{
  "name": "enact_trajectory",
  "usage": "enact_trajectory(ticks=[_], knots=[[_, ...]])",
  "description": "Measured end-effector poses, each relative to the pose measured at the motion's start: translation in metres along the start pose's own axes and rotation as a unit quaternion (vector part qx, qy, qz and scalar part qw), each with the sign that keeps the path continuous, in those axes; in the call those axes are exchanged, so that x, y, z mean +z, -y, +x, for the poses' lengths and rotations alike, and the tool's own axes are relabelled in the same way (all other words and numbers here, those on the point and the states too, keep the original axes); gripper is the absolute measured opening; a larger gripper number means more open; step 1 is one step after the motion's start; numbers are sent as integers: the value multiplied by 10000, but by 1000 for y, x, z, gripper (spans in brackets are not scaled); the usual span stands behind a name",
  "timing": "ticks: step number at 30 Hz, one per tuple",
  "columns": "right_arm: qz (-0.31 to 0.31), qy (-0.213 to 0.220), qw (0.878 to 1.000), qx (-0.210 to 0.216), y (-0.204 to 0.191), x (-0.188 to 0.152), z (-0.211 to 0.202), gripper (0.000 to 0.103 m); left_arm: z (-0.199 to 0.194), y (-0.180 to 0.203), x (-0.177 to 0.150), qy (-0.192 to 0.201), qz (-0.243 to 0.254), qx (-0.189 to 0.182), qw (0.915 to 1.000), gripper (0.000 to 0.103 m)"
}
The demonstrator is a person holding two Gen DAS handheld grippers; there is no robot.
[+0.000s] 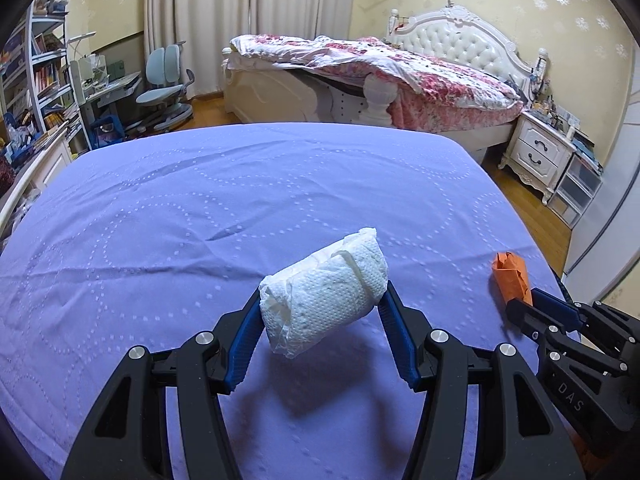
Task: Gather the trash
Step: 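Carry the white roll and orange bag in both tools over the trash bin, then open the left tool to drop the white roll while the right tool drops the orange bag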
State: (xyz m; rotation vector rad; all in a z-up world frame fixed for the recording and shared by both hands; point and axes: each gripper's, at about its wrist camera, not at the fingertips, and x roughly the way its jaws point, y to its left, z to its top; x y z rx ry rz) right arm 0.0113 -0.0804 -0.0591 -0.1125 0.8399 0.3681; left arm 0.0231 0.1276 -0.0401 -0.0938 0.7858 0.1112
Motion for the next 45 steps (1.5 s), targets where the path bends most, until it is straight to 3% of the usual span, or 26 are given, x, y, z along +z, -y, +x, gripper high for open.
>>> enact_trajectory(ticks=[12,19,33,45], knots=[[397,424,9980,-252,46,-23,-45,25,-20,59,-14,260,349,-362,9984,57],[701,649,9933,-643,86,-35,-64,25,-23,99,-10,373,646,-666,9950,57],[1193,738,9845,-1052,161,-41,-68,26,2,179,-1,270,1021,-1193,9872,57],[1391,615,9823,-1096,190,-45,-53,26,26,217,0,139,1224,-1143,9858,57]])
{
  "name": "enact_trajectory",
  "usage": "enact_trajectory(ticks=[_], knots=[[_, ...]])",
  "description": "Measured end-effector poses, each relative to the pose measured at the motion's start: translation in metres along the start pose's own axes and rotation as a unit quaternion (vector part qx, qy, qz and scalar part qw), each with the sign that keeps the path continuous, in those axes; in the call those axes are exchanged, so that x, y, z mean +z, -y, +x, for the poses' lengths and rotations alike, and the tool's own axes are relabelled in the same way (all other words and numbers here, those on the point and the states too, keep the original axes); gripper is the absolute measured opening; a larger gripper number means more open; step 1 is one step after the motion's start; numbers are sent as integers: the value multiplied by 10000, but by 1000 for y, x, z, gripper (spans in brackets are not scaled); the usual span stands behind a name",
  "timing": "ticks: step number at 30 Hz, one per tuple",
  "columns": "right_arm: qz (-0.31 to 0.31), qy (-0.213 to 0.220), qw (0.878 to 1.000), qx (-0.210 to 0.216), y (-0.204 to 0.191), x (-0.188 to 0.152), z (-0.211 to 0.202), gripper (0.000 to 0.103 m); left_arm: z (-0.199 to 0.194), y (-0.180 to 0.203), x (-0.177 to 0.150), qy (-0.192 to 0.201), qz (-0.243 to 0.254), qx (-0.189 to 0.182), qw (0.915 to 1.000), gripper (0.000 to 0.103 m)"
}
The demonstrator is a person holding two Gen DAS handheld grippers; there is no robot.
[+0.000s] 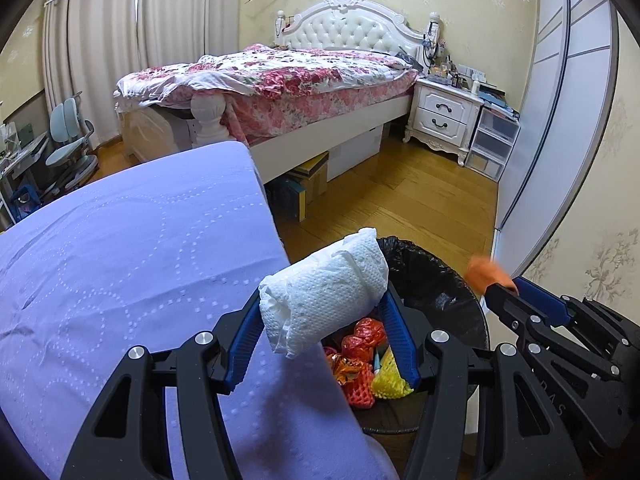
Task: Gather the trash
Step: 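Open the left tool to drop the white roll while the right tool drops the orange bag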
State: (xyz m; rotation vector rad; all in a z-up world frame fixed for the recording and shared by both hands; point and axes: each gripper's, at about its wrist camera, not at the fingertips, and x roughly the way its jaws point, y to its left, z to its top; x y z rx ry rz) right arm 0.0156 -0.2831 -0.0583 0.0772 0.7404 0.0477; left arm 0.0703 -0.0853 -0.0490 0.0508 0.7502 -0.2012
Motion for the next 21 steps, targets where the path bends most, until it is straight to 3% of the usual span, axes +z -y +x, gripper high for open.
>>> enact_trajectory(ticks=[6,11,14,21], knots=[[84,-72,9999,-34,5,0,9,25,10,7,1,-140,27,-16,9999,59],[161,-55,9998,-94,12,1,11,26,16,9,1,-278,-46,-20,9996,73],[218,-50,9996,-142,16,-1,11,27,16,10,1,-274,-41,-19,9996,75],[314,-7,9991,-277,24,-2,7,49,12,15,0,-180,57,54,9998,79]])
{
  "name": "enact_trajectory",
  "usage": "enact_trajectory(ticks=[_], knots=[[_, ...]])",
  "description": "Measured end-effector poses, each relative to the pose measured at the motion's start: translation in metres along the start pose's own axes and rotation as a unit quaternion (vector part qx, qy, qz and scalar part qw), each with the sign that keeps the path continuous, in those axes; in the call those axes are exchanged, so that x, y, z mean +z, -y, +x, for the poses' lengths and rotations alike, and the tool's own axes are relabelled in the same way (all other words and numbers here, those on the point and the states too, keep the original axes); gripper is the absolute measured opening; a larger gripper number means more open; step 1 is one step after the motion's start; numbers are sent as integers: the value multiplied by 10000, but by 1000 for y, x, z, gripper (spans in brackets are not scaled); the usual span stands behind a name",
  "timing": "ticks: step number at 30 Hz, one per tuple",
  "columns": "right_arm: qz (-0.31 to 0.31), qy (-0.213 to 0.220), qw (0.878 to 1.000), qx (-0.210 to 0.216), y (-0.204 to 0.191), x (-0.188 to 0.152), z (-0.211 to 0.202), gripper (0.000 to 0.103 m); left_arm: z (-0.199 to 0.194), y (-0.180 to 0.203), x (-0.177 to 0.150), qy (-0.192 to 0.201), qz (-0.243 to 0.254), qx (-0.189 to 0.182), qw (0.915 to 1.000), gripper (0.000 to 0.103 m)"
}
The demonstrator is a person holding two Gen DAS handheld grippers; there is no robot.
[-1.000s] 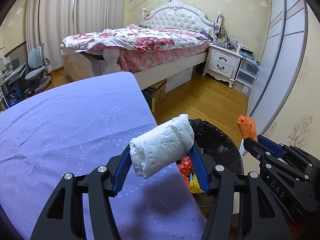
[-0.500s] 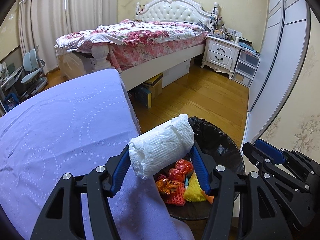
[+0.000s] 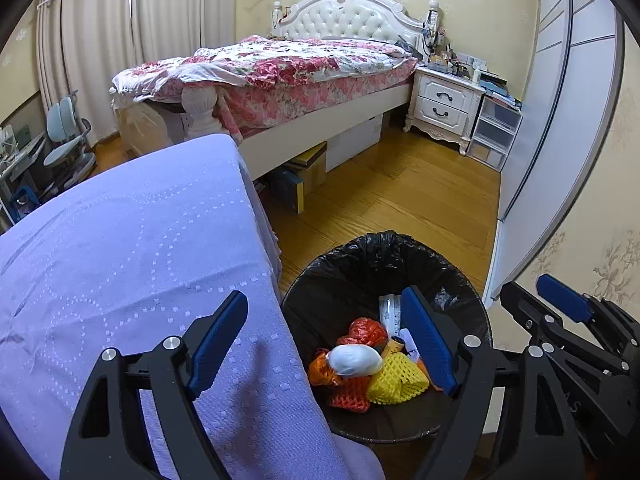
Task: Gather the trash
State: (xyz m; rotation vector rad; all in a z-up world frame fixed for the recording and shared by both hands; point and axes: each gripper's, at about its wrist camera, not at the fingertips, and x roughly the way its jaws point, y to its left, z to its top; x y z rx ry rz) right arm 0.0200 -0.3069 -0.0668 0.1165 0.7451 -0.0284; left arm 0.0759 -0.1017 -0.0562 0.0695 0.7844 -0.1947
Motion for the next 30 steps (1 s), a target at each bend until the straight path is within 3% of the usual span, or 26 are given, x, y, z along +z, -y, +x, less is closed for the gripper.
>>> enact_trajectory(ticks=[8,15,30], knots=[[24,100,9998,-167,4,2,-8,62,-11,-3,0,98,40,153,9998,81],[14,232,9992,-330,1,4,-21,79,-25,-10,-2,203,-3,352,9992,84],[-122,512,9982,-294,-22,0,-61,86,-74,-32,-13,522,-173,608,9966,86]])
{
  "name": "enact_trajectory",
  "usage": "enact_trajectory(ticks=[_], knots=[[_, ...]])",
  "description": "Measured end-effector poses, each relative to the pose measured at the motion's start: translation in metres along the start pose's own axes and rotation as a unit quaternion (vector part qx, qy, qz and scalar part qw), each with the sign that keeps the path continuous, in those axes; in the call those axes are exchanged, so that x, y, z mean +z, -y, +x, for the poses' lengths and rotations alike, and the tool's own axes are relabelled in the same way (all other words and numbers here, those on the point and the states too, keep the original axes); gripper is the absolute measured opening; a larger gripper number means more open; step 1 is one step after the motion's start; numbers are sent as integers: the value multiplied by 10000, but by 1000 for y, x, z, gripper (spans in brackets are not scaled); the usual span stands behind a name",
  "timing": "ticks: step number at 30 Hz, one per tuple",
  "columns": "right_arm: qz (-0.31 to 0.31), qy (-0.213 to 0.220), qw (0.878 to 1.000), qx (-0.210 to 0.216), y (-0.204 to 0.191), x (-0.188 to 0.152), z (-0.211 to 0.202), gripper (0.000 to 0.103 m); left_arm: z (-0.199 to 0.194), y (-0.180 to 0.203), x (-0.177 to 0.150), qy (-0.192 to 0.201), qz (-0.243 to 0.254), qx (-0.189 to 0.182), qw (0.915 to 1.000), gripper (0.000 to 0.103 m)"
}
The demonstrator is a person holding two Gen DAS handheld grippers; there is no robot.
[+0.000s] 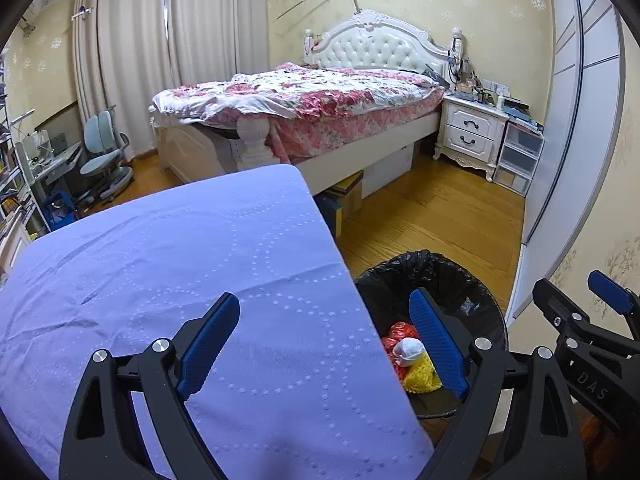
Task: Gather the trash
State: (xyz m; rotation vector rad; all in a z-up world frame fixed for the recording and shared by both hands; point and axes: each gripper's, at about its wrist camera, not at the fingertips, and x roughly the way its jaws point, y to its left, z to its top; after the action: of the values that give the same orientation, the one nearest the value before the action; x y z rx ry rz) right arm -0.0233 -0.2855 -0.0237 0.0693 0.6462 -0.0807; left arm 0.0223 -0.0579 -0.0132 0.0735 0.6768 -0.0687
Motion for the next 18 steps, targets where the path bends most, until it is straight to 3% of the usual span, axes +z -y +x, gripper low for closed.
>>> enact_trajectory(ticks=[18], knots=[[-218,421,9986,226,-30,-6,-61,90,-62,-33,-21,511,-137,260,9983,87]])
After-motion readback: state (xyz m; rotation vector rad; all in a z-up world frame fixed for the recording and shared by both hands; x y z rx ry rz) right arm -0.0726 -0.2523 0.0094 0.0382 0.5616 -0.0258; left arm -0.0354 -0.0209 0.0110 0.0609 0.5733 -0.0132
